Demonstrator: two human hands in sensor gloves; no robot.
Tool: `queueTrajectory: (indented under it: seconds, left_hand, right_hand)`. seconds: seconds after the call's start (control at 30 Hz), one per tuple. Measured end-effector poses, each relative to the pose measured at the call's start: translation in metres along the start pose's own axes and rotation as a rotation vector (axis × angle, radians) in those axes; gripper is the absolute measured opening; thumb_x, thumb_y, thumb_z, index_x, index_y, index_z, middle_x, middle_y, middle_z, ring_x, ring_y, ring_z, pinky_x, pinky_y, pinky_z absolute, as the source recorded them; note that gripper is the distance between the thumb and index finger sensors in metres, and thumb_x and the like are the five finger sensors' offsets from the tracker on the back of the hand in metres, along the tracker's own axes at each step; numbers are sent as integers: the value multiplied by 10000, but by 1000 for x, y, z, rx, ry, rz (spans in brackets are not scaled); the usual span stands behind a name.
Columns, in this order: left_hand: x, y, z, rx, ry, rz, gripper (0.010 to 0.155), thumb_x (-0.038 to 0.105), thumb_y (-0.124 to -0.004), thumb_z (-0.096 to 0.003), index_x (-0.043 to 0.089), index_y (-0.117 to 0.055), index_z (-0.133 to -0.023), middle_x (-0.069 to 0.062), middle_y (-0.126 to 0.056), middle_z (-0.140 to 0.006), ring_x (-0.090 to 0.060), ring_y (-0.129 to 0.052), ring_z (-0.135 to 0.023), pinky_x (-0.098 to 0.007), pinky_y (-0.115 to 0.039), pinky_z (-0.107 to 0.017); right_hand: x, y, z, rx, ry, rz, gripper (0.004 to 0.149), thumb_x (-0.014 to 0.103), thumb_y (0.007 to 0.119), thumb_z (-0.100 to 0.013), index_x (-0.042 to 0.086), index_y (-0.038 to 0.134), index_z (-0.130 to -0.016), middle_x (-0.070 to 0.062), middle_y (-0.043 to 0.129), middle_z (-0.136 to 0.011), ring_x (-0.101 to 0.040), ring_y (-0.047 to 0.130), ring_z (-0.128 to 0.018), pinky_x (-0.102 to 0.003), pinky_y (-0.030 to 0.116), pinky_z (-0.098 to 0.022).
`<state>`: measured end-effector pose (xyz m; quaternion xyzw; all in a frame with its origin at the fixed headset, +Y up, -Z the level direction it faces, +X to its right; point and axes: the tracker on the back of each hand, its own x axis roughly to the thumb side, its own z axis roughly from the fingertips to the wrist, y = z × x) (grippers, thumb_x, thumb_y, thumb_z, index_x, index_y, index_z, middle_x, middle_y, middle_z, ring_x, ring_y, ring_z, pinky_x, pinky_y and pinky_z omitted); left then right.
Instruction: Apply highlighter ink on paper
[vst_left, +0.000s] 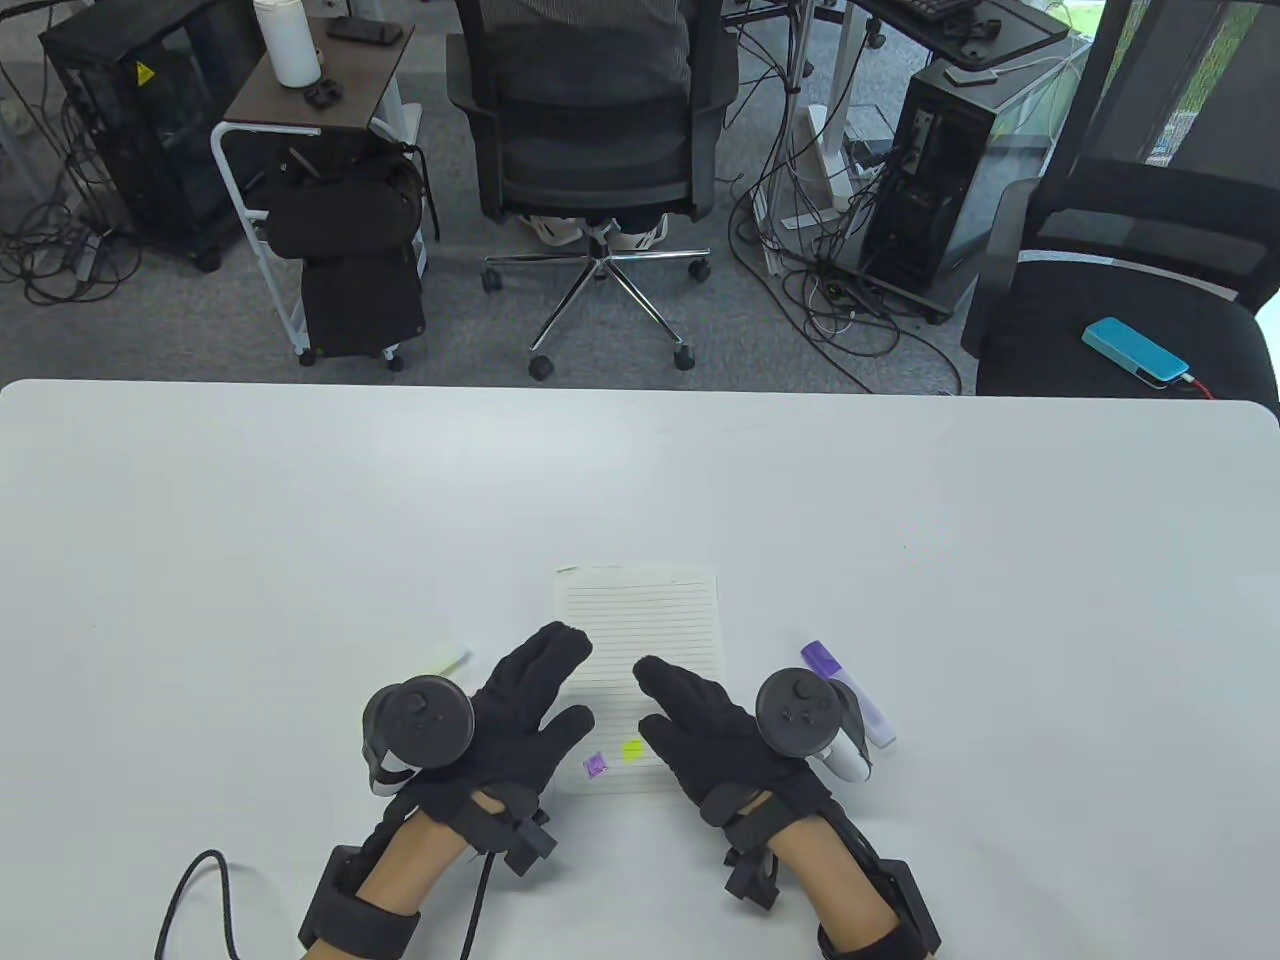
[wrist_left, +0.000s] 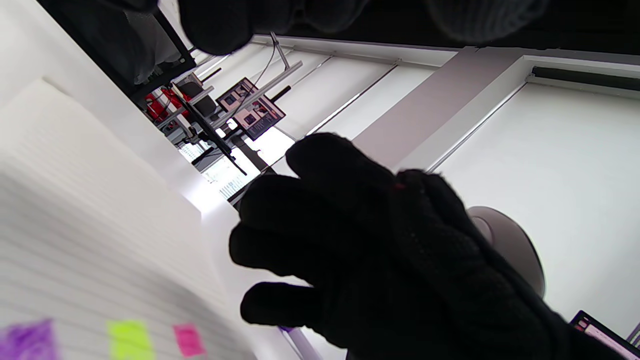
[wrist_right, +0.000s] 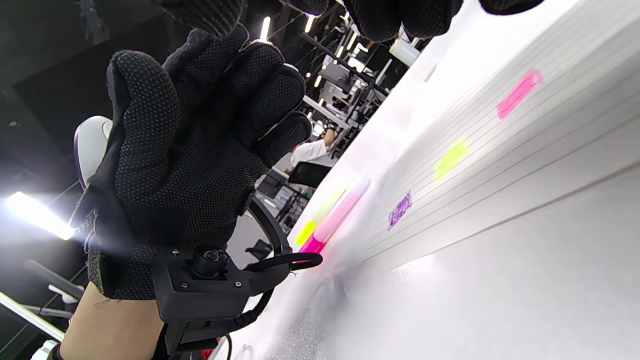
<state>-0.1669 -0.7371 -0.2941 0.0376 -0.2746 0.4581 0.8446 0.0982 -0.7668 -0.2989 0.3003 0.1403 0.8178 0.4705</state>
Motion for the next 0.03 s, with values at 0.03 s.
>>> queueTrajectory:
  seconds: [0.03]
  left_hand:
    - [0,-1,0,-2,0,-4,766,593,-650,-438,201,-442,-1061,-134,-424,-1104,-383,-626,-975,-658,-539,-684]
  right_hand:
    - [0,0,0,-1,0,5,630,467,582,-662,202,319,-1170,-235,348,-1204,-566,359,-1051,-745,387,-688]
